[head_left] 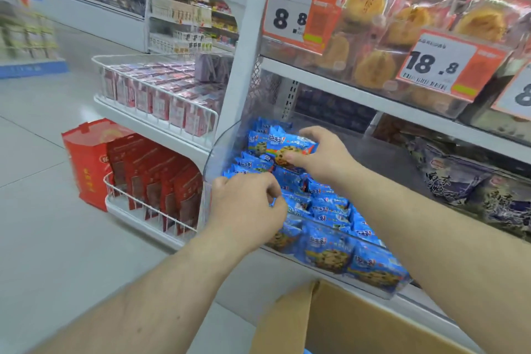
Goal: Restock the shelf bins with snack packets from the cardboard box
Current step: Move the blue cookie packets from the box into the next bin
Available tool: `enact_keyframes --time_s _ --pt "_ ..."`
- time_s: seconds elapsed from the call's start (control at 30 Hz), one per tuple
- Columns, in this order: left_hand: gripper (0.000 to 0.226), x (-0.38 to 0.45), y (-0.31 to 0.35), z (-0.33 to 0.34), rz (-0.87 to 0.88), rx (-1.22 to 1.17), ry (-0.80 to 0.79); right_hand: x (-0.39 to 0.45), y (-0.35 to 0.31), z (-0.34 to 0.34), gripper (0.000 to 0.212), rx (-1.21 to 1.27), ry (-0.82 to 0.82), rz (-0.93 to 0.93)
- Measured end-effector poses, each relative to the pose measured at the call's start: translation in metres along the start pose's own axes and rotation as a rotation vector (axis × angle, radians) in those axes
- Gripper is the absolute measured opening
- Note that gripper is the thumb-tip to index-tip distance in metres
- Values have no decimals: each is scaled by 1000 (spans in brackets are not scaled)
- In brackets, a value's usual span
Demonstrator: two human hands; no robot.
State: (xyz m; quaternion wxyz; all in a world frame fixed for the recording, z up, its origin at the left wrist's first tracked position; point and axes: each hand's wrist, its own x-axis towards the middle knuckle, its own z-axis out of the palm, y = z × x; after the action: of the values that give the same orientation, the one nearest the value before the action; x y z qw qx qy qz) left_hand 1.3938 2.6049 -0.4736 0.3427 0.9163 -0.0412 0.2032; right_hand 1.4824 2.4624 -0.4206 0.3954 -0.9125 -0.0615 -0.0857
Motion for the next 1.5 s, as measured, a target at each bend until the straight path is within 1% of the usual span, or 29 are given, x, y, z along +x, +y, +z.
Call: enact_keyframes --time_s 0.13,0.3,0.43,0.7,0.77,0.87,0.93,1.1,1.17,1.23,1.3,1.4,1.47,1.5 --pt "14 2 -2 9 16 40 47 28 -2 37 48 -98 -47 -85" --pt "22 5 -6 13 30 39 50 46 4 56 51 -250 -2 -98" --pt "16 3 -6 13 39 24 68 41 8 67 52 -300 4 -111" --pt "15 2 -3 11 25 -11 62 43 1 61 58 -325 -81 -55" --pt "15 2 -3 11 25 -9 64 41 0 59 65 -325 -88 -56" --pt "15 2 -2 11 22 2 64 38 2 55 84 -289 -102 -62" --pt "15 2 -2 11 19 5 63 35 2 54 91 -281 -106 -65" --pt "15 2 -5 14 22 -2 64 28 -4 54 108 -230 -30 -23" --pt "15 3 -5 14 27 -1 70 24 -5 52 113 -198 -22 -2" --pt "13 3 -3 14 28 0 66 18 -7 50 111 -190 -12 15" --pt "10 3 -3 13 29 -18 76 13 -8 46 104 -186 32 32" --pt "19 1 1 9 46 -4 121 -4 -10 30 90 -145 106 62" --pt "20 -5 7 4 96 45 178 -25 -10 12 76 -100 195 67" --pt "20 -11 13 2 131 39 190 -40 -9 0 65 -68 255 51"
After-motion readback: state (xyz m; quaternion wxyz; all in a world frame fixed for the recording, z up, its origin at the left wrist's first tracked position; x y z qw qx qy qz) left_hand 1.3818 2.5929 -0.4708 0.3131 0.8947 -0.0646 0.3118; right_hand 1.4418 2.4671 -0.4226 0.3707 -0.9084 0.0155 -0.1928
